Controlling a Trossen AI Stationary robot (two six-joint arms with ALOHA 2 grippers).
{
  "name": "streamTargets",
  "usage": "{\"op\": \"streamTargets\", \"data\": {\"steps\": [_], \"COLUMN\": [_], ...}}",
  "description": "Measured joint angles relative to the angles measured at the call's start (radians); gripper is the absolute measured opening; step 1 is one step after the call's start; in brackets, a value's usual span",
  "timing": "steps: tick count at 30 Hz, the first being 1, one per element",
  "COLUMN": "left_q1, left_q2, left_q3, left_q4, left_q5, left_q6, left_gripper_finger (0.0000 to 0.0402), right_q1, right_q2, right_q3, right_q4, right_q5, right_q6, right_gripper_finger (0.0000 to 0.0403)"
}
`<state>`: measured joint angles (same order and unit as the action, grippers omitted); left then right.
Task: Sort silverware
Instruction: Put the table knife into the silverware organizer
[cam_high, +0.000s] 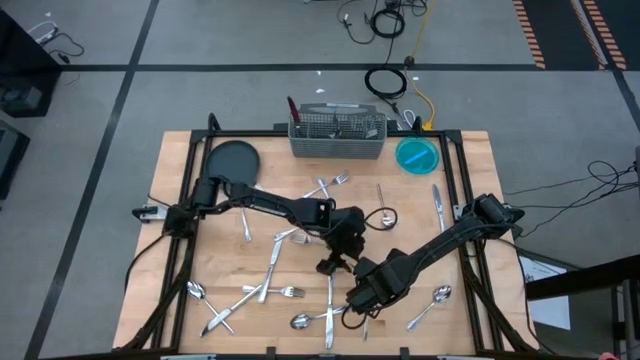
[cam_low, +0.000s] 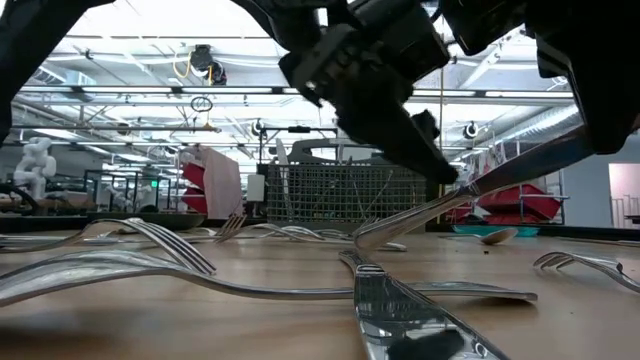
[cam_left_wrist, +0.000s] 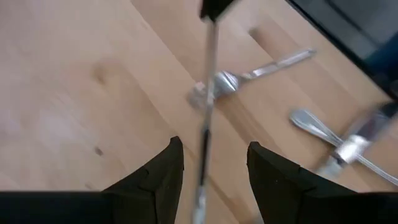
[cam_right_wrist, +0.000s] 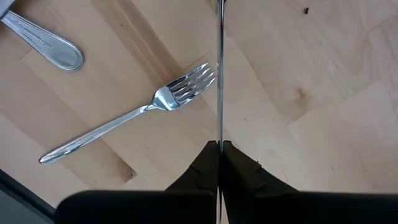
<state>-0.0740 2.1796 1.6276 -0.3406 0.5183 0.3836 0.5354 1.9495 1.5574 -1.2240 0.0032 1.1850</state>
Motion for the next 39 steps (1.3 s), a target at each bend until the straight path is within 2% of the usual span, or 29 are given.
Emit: {"op": "streamTargets", "data": {"steps": [4, 13, 29, 35, 36, 39], "left_q1": [-0.021, -0.038, -0.028, 0.015, 0.025, 0.057], "left_q2": [0.000, 0.008, 0.037, 0.037, 0.041, 0.048], "left_q3": [0.002, 0.002, 0.004, 0.004, 0.002, -0.002], "left_q4": [0.068, 0.070, 0.058, 0.011, -0.014, -0.098], "left_q5": [-0.016, -0.051, -0.051, -0.074, -0.093, -0.115], "left_q6": [0.002, 0.017, 0.023, 0.017, 0.016, 0.054], "left_gripper_finger": [0.0180, 0.0180, 0.0180, 0.0180, 0.0180, 0.0180], "right_q1": [-0.001, -0.005, -0.010, -0.014, -0.013, -0.016], "right_q2": [0.001, 0.002, 0.005, 0.005, 0.002, -0.004], "right_q3": [-0.001, -0.001, -0.004, -0.004, 0.001, 0.004], "right_q4": [0.002, 0.008, -0.001, -0.004, 0.006, 0.007], "right_q5": [-0.005, -0.011, -0.037, -0.029, -0.001, -0.002], "right_q6": [0.000, -0.020, -0.038, -0.039, -0.042, -0.043], "right_gripper_finger": [0.0000, 0.0000, 0.0000, 0.0000, 0.0000, 0.0000]}}
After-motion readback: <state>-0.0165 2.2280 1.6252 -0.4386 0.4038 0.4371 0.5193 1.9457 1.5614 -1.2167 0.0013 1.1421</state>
